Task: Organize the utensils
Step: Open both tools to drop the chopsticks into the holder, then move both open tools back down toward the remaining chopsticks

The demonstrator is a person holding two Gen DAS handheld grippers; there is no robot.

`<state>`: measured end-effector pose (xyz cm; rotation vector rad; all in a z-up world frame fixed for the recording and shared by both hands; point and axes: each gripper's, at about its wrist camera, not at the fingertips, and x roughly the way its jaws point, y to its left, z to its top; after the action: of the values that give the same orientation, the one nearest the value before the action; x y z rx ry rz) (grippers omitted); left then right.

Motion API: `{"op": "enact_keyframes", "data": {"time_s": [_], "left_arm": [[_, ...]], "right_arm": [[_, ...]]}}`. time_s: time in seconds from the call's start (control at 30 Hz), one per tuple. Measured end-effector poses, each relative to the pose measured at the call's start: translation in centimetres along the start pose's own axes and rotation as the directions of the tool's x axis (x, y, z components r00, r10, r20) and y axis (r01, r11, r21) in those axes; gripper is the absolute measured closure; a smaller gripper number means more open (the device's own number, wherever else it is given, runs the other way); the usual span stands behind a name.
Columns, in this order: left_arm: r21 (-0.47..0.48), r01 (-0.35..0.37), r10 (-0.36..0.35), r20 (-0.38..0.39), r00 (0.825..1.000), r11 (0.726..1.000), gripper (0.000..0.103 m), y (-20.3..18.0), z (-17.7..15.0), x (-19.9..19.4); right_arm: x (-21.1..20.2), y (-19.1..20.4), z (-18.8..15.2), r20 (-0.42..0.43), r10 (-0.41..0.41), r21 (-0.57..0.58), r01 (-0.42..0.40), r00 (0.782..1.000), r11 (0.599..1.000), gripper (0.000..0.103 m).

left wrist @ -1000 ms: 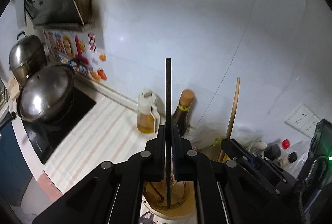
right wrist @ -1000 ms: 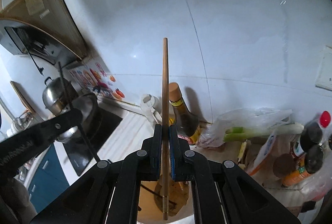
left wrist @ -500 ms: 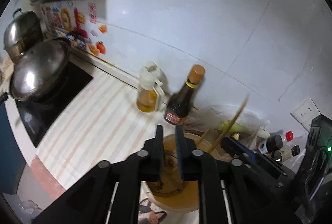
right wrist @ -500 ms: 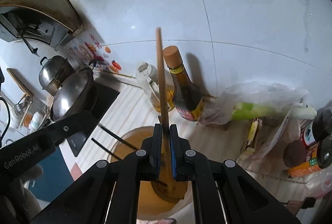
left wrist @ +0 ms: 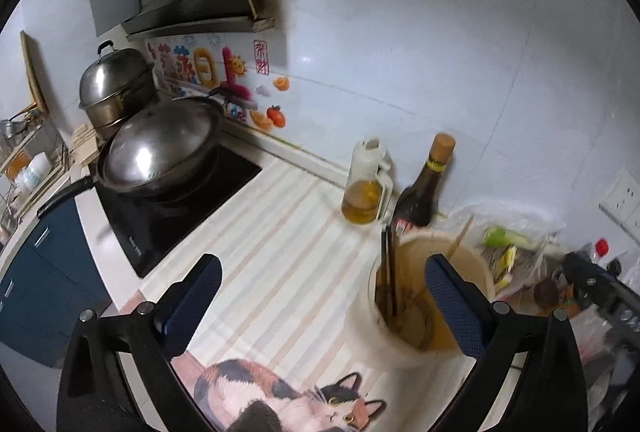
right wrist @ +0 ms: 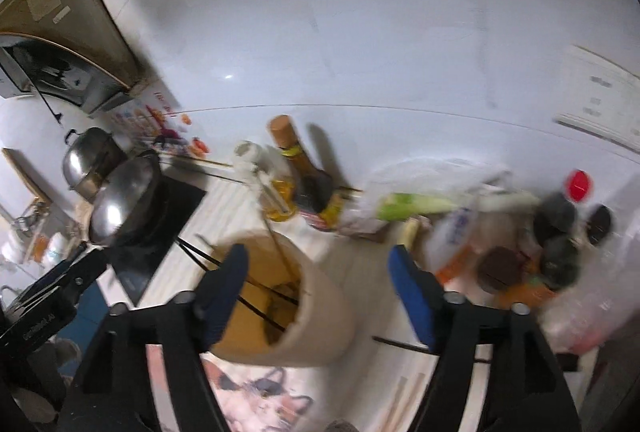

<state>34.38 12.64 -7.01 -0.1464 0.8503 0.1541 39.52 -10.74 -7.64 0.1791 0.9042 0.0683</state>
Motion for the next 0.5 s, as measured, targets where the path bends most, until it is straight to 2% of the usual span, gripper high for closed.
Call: {"op": "enact_keyframes", "data": {"time_s": [0.03,0.1,0.33,0.5], "left_arm": [[-0.002,0.001,-0.001,-0.006,1.0,1.0,0.0,0.1,-0.6,0.0],[0.001,0.016,-0.016,-0.03,0.999,1.0,0.0,-0.1,-2.6,0.0],[0.088,0.053,-0.04,-0.146,0.988,0.995,0.0,-3.1,-9.3,1.9],[0.196,0.083,-0.031,-0.254,0.967,0.977,0.0,-7.1,-14.6,4.3]], "right_arm": [[-0.5,-0.7,-0.8,0.002,-0.011,0.011,0.011,1.0,1.0,0.006],[-1.1,-1.9,-2.5,0.0,-0.024,0.031,0.024,1.0,0.999,0.0],[-1.9,-6.9,-9.2,-0.026,-0.155,0.096,0.157,0.988,0.983,0.0],[0.3,-11.0,-13.8,-0.164,-0.194,0.134,0.216,0.967,0.967,0.0]]}}
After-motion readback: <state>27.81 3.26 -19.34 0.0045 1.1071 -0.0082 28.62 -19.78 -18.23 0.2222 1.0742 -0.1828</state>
